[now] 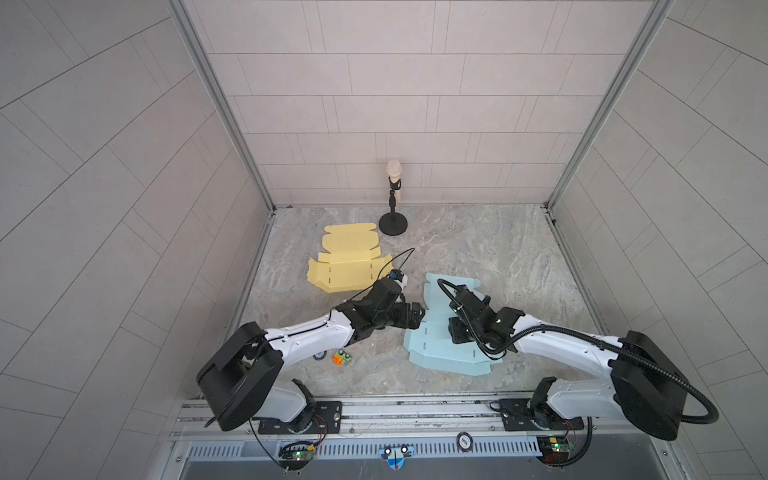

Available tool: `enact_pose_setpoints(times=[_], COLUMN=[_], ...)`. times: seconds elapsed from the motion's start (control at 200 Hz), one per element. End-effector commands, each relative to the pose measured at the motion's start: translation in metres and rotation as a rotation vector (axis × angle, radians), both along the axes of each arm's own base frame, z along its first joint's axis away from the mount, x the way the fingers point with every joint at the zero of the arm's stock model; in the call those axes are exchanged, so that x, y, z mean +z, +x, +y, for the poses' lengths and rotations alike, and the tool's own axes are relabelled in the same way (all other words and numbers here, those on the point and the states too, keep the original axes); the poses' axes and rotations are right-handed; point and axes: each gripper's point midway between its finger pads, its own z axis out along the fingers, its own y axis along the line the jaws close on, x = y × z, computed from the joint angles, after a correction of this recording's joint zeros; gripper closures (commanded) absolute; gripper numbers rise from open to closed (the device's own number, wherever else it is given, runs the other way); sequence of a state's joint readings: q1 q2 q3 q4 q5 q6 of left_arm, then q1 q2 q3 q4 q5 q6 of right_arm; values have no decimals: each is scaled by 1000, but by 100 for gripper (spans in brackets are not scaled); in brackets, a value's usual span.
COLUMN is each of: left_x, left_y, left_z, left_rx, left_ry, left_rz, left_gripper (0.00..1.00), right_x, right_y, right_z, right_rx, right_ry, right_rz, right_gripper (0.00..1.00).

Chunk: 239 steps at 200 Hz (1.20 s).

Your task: Fold the paper box

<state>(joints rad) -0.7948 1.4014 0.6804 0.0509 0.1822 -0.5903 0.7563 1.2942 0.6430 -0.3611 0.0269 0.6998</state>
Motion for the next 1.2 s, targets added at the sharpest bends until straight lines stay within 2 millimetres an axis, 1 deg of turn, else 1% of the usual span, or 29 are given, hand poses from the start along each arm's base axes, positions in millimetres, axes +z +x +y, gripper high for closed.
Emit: enact_pose_setpoints(times=[0.0, 0.115, 0.29, 0.446, 0.666, 0.751, 0.846, 0.981, 1.191], left_x=[-14, -21, -32, -35, -39, -40, -40, -39, -44], left_y=[-10, -16, -25, -32, -44, -49, -53, -56, -59], left_z=[13, 16, 17, 13, 9, 8, 6, 7, 5], left_rx=[22, 22, 14, 6, 1, 4, 5, 16, 21], left_ry=[46, 58, 66, 54, 40, 30, 20, -1, -20], left_rz=[21, 28, 50, 62, 78, 84, 89, 92, 110], left_gripper=[11, 17, 23, 30, 40, 40, 41, 43, 46], right_x=[-3, -6, -13, -19, -20, -23, -27, -30, -33], right_y=[7, 14, 22, 30, 49, 57, 65, 77, 97], right_z=[-10, -15, -15, -14, -10, -2, 11, 29, 54], right_rx=[-25, -30, -14, -9, 11, 26, 48, 67, 102], right_ry=[-35, -50, -84, -102, -145, -150, -130, -96, -72], right_rz=[-8, 2, 17, 33, 31, 37, 52, 55, 56], right_gripper=[55, 58, 59, 60, 61, 62, 65, 66, 68])
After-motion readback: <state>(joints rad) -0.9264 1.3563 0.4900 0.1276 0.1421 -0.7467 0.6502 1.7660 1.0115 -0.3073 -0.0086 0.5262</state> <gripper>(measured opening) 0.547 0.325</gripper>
